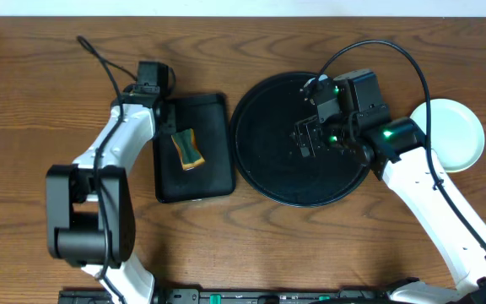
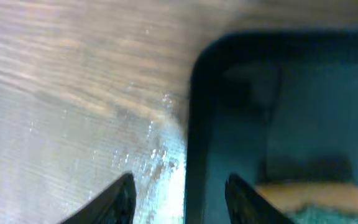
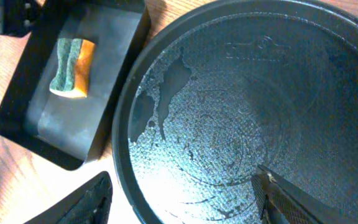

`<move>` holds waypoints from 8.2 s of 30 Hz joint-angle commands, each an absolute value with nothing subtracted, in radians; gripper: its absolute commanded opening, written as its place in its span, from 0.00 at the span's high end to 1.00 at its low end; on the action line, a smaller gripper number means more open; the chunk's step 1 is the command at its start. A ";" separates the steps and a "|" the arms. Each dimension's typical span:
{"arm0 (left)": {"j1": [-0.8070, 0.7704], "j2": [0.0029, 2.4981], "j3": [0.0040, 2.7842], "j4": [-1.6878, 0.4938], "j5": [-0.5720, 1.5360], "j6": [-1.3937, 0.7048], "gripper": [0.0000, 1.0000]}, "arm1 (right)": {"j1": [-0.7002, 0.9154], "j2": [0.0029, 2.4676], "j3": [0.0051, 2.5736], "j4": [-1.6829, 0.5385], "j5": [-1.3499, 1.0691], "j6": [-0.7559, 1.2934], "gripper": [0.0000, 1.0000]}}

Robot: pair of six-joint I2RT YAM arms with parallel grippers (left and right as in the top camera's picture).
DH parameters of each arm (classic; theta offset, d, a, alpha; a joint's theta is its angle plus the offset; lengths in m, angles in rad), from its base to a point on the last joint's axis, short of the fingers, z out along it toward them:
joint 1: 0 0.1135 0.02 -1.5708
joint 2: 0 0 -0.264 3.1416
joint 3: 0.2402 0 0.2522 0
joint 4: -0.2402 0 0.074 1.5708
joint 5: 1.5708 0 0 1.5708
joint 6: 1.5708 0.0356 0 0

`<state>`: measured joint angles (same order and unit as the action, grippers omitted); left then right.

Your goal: Clean dirty plates on tray and stack at the side

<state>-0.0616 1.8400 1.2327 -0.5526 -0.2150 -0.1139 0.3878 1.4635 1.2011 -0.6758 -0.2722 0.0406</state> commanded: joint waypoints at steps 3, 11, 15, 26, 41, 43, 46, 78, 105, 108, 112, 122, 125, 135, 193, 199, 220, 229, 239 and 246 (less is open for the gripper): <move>-0.062 1.806 1.206 -0.640 -0.093 -0.294 0.52 | 0.394 1.465 1.198 -0.673 -0.270 0.047 0.29; -0.062 1.819 1.093 -0.578 -0.064 -0.280 0.61 | 0.394 1.465 1.198 -0.674 -0.270 0.047 0.29; -0.062 1.819 1.084 -0.547 -0.064 -0.275 0.81 | 0.394 1.465 1.198 -0.676 -0.270 0.047 0.29; -0.062 1.819 1.084 -0.477 -0.144 -0.118 0.93 | 0.394 1.465 1.198 -0.674 -0.270 0.047 0.28; -0.062 1.820 1.084 -0.323 -0.143 0.072 0.93 | 0.394 1.465 1.198 -0.674 -0.270 0.047 0.28; -0.062 1.820 1.084 -0.327 -0.143 0.079 0.92 | 0.394 1.465 1.198 -0.674 -0.270 0.047 0.28; -0.062 1.820 1.084 -0.345 -0.142 0.078 0.93 | 0.394 1.465 1.198 -0.674 -0.270 0.047 0.28; -0.062 1.820 1.084 -0.455 -0.203 0.373 0.92 | 0.394 1.465 1.198 -0.674 -0.270 0.047 0.28; -0.062 1.820 1.084 -0.478 -0.191 -0.137 0.92 | 0.394 1.465 1.198 -0.674 -0.270 0.047 0.28; -0.062 1.820 1.084 -0.471 -0.192 -0.122 0.92 | 0.394 1.465 1.198 -0.674 -0.270 0.047 0.28; -0.062 1.820 1.084 -0.455 -0.192 -0.009 0.92 | 0.394 1.465 1.198 -0.674 -0.270 0.047 0.28; -0.062 1.813 1.087 -0.455 -0.196 0.056 0.49 | 0.394 1.465 1.198 -0.671 -0.270 0.047 0.28; -0.062 1.787 1.096 -0.485 -0.195 0.036 0.39 | 0.393 1.465 1.198 -0.653 -0.268 0.041 0.28; -0.062 1.462 1.098 -0.607 -0.192 -0.075 0.32 | 0.354 1.396 1.205 -0.562 -0.262 0.061 0.30; -0.056 0.110 0.312 -0.263 -0.225 -0.309 0.13 | 0.066 0.785 1.229 -1.328 -0.243 0.100 0.01; -0.044 0.002 0.134 -0.113 -0.217 -0.310 0.13 | 0.066 0.785 1.229 -1.328 -0.243 0.100 0.01; -0.043 0.011 0.004 -0.051 -0.202 -0.320 0.13 | 0.066 0.785 1.229 -1.329 -0.243 0.100 0.01; -0.043 0.011 0.004 -0.051 -0.202 -0.320 0.13 | 0.066 0.785 1.229 -1.329 -0.243 0.100 0.01; -0.043 0.011 0.004 -0.051 -0.202 -0.320 0.12 | 0.066 0.785 1.210 -1.147 -0.179 0.088 0.01; -0.043 0.011 0.004 -0.051 -0.202 -0.320 0.12 | 0.028 0.722 1.000 -0.722 -0.120 -0.133 0.01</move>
<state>-0.0483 0.0113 0.0227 -0.0143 -0.2043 -0.3168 0.0597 0.7670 1.0988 -0.7837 -0.1589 -0.0212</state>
